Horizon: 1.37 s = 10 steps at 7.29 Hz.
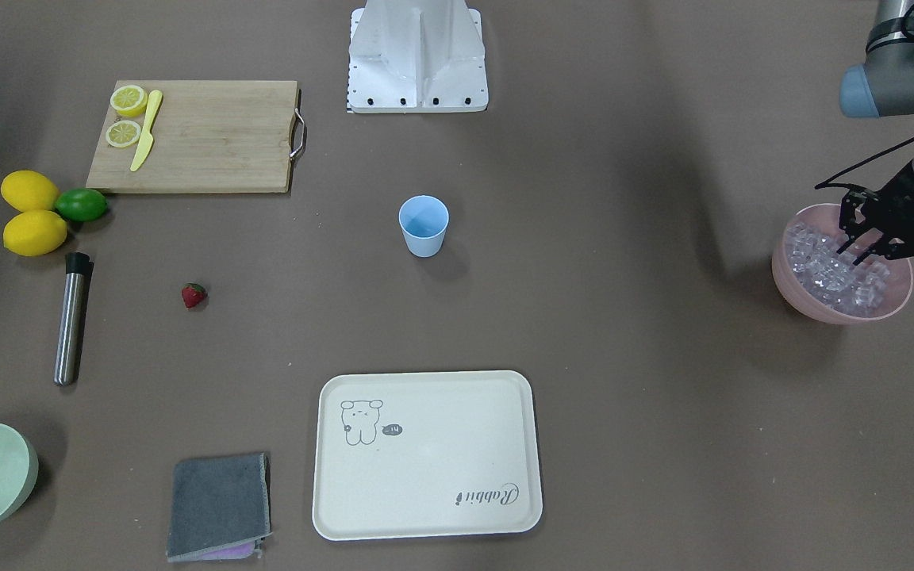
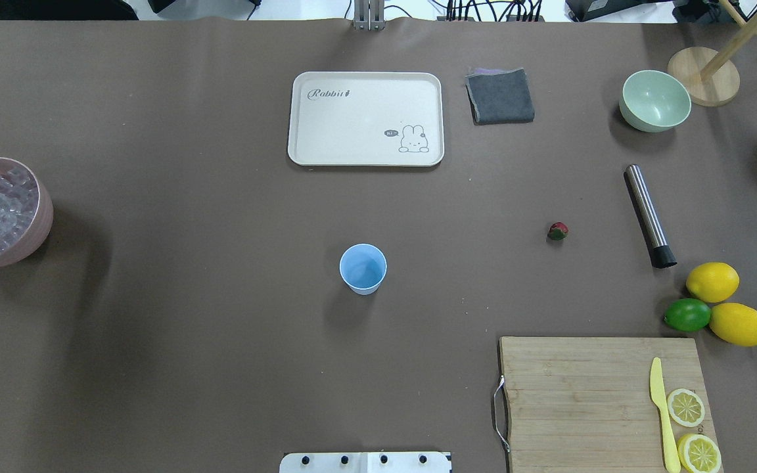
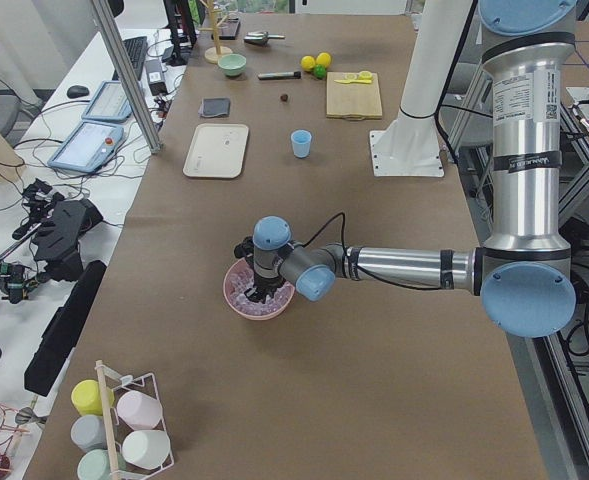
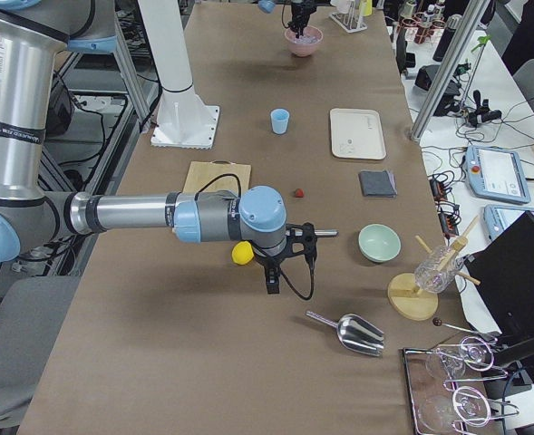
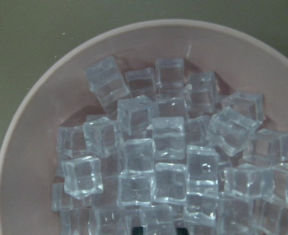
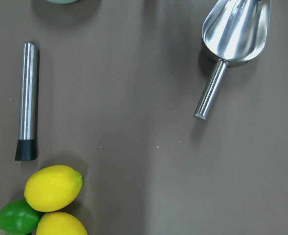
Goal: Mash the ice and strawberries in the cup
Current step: 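Lower the left gripper into the ice bowl and grasp one ice cube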
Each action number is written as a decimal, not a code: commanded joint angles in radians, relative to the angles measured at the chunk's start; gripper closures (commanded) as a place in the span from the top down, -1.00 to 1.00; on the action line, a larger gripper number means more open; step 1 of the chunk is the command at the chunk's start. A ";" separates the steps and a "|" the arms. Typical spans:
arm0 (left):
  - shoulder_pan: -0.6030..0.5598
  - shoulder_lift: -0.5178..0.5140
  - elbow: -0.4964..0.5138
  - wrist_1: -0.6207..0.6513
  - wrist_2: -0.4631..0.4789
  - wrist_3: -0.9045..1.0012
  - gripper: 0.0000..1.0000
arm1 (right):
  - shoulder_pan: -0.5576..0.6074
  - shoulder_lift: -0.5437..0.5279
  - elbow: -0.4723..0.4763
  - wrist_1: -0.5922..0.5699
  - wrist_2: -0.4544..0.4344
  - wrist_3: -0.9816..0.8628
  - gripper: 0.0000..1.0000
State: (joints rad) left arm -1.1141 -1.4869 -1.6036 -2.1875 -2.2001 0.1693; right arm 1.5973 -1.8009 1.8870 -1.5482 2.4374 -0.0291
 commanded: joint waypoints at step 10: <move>0.030 -0.356 -0.266 0.403 -0.193 -0.530 -1.00 | -0.002 0.034 0.010 0.002 0.032 0.062 1.00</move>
State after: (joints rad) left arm -1.1605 -1.7651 -1.8574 -1.7850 -2.4130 -0.1811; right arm 1.5964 -1.7808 1.8918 -1.5475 2.4569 -0.0086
